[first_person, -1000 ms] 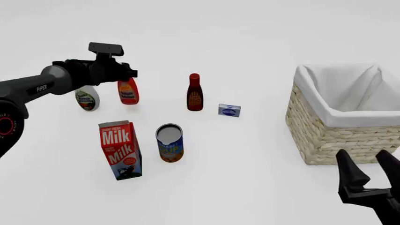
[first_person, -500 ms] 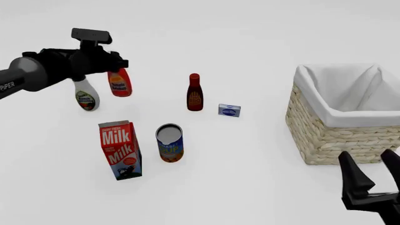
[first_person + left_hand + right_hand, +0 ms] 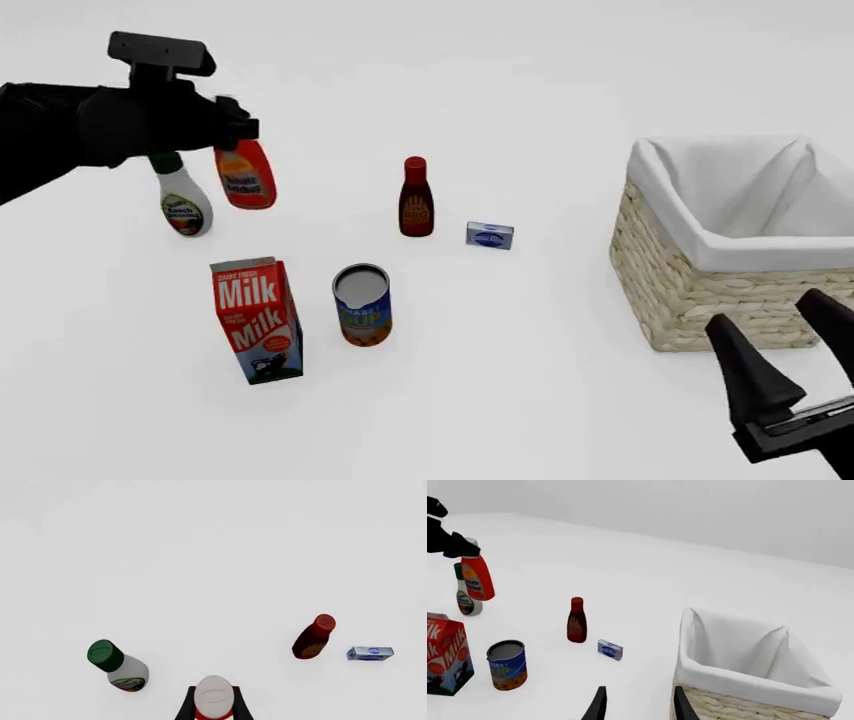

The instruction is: Pick the ketchup and place it in the basket.

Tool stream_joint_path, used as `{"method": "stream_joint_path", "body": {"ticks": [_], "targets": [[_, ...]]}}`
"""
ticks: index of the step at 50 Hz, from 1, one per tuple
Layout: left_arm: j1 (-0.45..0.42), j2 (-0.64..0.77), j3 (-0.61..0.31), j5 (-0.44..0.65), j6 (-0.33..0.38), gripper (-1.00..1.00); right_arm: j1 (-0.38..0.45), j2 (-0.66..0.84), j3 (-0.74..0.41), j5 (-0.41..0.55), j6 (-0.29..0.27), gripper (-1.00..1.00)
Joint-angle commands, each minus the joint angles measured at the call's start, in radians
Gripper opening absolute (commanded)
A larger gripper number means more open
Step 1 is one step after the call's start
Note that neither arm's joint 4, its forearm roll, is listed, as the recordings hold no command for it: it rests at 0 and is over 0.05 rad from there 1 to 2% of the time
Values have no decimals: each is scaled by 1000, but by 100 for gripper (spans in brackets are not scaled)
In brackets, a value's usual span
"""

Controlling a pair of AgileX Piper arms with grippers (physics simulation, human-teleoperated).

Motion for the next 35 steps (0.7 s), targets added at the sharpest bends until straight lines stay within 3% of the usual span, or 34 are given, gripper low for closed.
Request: {"method": "stream_joint_path", "body": {"ticks": [1, 19, 25, 33, 35], "targets": [[-55, -145, 50, 83, 26, -100, 111, 79, -34, -30, -20, 100], [-149, -326, 49, 223, 49, -100, 286, 275, -184, -98, -55, 100], [-174, -364, 25, 278, 43, -100, 342, 325, -242, -86, -28, 100], [-232, -433, -1, 354, 39, -100, 399, 400, -314, -71, -50, 100], [-249, -444, -1, 361, 35, -100, 401, 437, -322, -76, -84, 100]]}}
